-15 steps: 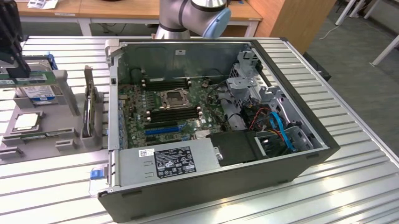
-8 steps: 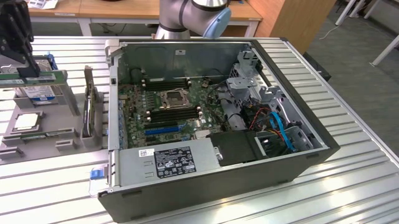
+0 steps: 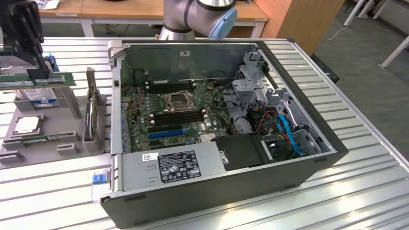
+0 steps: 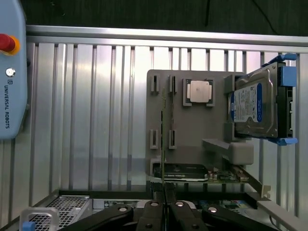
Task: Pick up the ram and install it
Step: 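Pick up the ram and move it above insertion slot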
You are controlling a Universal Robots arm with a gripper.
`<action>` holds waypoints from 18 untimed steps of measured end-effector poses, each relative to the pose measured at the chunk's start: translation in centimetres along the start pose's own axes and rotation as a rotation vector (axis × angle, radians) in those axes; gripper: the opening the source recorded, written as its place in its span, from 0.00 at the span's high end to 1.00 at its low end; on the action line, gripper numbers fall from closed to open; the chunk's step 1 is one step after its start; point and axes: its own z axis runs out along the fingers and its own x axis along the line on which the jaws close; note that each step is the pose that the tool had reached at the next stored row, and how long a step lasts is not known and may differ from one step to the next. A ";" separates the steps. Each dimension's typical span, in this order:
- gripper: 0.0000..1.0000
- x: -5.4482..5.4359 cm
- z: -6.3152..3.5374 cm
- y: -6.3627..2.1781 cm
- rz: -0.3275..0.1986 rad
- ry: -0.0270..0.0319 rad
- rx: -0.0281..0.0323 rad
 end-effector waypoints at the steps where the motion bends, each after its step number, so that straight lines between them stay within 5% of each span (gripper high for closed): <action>1: 0.88 0.0 -0.01 -0.14 0.000 0.0000 -0.0001; 18: 0.88 0.0 -0.10 -2.76 0.000 0.0000 -0.0003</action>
